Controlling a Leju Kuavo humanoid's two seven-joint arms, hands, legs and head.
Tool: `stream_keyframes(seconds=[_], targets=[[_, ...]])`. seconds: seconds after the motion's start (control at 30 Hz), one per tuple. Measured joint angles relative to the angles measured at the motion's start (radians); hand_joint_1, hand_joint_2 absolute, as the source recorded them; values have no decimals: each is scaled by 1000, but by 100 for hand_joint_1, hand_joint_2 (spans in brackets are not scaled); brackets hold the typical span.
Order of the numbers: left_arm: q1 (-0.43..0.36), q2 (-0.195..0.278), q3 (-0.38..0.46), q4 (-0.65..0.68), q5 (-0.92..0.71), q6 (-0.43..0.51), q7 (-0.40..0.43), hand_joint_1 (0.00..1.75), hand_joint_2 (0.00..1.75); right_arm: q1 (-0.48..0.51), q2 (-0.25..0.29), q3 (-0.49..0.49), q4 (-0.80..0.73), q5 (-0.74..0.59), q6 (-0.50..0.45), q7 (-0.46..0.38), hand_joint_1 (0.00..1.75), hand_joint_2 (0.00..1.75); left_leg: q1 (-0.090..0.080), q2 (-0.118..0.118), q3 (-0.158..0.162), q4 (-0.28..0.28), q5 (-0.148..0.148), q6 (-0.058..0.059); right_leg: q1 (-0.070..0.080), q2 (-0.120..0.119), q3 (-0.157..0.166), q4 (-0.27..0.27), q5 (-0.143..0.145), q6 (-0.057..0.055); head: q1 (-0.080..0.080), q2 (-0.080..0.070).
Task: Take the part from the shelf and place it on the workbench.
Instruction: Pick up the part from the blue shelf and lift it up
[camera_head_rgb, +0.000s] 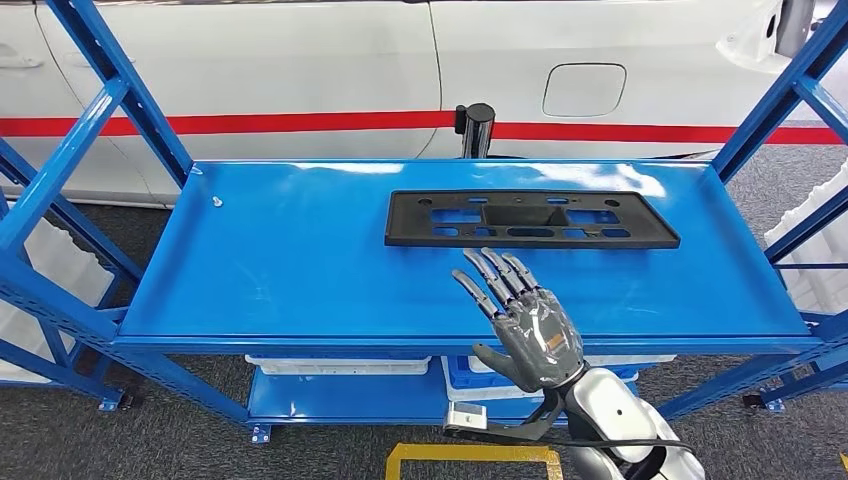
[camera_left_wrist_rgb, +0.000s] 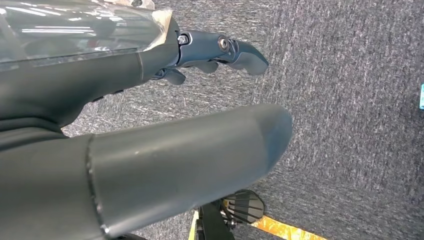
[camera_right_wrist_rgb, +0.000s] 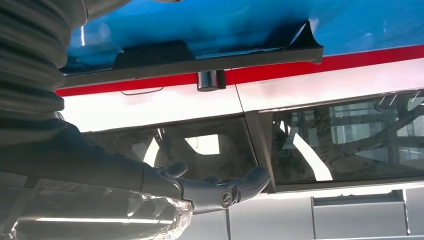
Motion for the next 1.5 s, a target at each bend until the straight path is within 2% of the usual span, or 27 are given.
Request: stream_keyframes(seconds=[0.17, 0.5, 0.73, 1.0, 1.47, 1.5], targets=[[-6, -4, -7, 0, -4, 0, 6, 0, 0, -38, 26, 10, 40, -5, 23, 9, 0, 175, 0, 0, 0, 0, 0, 0, 0, 0, 0, 0, 0, 0, 0, 0], [-16, -13, -8, 0, -19, 8, 22, 0, 0, -203, 92, 24, 249, -54, 44, 9, 0, 175, 0, 0, 1, 0, 1, 0, 0, 0, 1, 0, 0, 0, 0, 0], [-29, -17, -12, 0, -57, 4, 33, 0, 0, -307, 146, 14, 429, 3, 46, 98, 0, 175, 0, 0, 1, 0, 1, 0, 0, 0, 1, 0, 0, 0, 0, 0], [-42, -21, -22, 0, -88, -2, 48, 0, 0, -407, 186, -48, 637, 88, 46, 176, 0, 175, 0, 0, 2, 0, 1, 0, 0, 0, 1, 0, 0, 0, 0, 0], [-41, -22, -26, 0, -90, 0, 45, 0, 0, -475, 212, -127, 782, 156, 25, 223, 0, 175, 0, 0, 7, 0, 1, 0, 0, 0, 7, 0, 0, 0, 0, 0], [-41, -22, -26, 0, -90, 0, 44, 0, 0, -475, 213, -132, 786, 159, 23, 224, 6, 175, 0, 0, 8, 0, 1, 0, 0, 0, 8, 0, 0, 0, 0, 0]])
